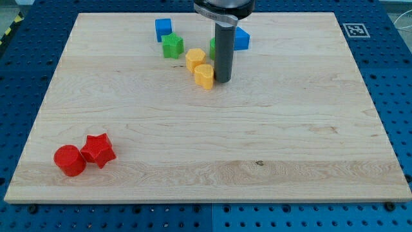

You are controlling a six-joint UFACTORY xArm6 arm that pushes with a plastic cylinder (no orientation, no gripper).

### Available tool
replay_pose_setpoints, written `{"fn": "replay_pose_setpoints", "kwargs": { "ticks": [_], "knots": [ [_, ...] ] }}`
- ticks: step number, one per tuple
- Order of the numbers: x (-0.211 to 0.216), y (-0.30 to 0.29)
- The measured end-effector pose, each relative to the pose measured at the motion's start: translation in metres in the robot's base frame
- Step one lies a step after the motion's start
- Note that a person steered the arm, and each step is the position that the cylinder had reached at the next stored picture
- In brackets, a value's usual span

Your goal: Slide the yellow heart towards the bottom of the yellow hexagon

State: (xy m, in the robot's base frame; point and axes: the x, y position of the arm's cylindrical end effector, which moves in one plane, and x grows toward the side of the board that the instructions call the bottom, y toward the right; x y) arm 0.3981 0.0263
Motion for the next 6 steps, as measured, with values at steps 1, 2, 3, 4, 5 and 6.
{"fn": "replay_pose_setpoints", "kwargs": {
  "ticks": [1,2,3,4,5,6],
  "knots": [
    [0.002,0.0],
    [0.002,-0.004],
    [0.002,-0.013],
    [0.002,-0.013],
    [0.002,-0.021],
    [0.002,-0.034]
  ]
}}
